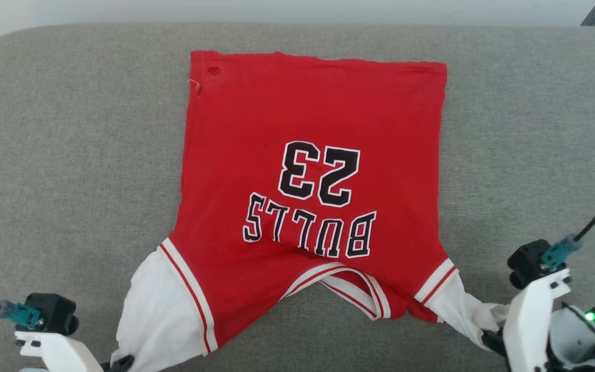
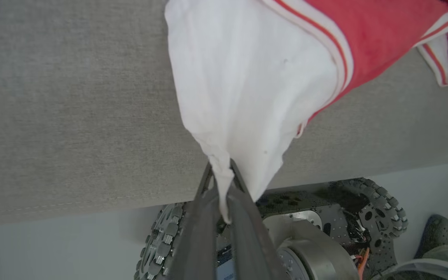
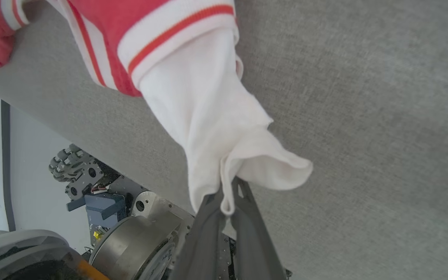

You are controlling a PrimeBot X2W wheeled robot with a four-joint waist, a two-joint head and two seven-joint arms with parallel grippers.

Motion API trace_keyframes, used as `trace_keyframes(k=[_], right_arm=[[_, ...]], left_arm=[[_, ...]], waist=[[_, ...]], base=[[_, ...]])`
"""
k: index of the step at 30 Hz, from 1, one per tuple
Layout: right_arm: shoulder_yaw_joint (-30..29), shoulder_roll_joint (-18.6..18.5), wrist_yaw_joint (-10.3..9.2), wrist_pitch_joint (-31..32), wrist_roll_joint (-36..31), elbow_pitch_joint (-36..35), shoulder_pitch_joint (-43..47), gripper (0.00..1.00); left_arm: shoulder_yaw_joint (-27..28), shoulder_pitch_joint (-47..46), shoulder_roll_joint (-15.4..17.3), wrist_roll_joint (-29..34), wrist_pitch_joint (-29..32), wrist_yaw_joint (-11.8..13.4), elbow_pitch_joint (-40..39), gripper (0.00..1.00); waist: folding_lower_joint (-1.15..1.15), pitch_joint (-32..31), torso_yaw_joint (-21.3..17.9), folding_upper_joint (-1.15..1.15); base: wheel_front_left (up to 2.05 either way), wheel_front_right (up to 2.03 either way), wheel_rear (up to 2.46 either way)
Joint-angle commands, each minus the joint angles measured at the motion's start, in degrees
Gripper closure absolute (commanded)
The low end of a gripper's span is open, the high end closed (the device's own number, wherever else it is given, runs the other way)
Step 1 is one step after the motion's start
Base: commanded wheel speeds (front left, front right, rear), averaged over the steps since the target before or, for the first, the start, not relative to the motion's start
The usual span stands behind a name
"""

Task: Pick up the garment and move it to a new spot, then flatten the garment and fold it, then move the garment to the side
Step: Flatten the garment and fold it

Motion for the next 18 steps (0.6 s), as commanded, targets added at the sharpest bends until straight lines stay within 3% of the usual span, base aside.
trace_keyframes(k=[1, 2, 3, 4, 5, 10, 18], right_arm=[[0.91, 0.14, 0.01, -1.7, -1.02, 1.12, 0.0, 1.0], [1.57, -0.09, 0.01, -3.31, -2.08, 2.31, -0.43, 0.95], [2.44, -0.38, 0.01, -4.88, -2.9, 3.66, -0.76, 0.82], [3.42, -0.5, 0.01, -6.49, -3.51, 5.05, -1.13, 0.51], [4.43, -0.83, 0.01, -7.99, -4.13, 6.26, -1.48, 0.0], [6.87, -2.56, -0.06, -11.85, -4.62, 9.54, -3.1, 0.0], [4.23, -3.0, 0.0, -12.43, -4.14, 1.93, -5.49, 0.0]], left_arm=[[-0.06, -1.06, -0.68, 0.64, -0.36, -0.87, 1.07, 1.0], [-0.05, -1.57, -1.77, 0.76, -0.67, -1.62, 2.13, 1.0], [-0.18, -2.09, -2.77, 0.94, -0.76, -2.47, 3.34, 1.0], [-0.34, -2.68, -3.51, 1.49, -1.0, -3.33, 4.52, 1.0], [-0.39, -3.34, -4.42, 1.55, -1.3, -4.11, 5.66, 1.0], [-0.78, -5.67, -7.62, 2.85, -2.31, -7.5, 10.55, 1.0], [-1.0, -7.64, -9.64, 4.64, -3.77, -10.46, 13.68, 1.0]], waist=[[0.0, 0.46, 0.2, 0.0], [0.0, 0.65, 0.26, 0.0], [0.0, 0.82, 0.31, 0.0], [0.0, 0.96, 0.32, 0.0], [0.0, 1.06, 0.32, 0.0], [0.0, 1.23, 0.29, 0.0], [0.0, 0.99, 0.64, 0.0]], base=[[0.0, 0.0, 0.0], [0.0, 0.0, 0.0], [0.0, 0.0, 0.0], [0.0, 0.0, 0.0], [0.0, 0.0, 0.0], [0.0, 0.0, 0.0], [0.0, 0.0, 0.0]])
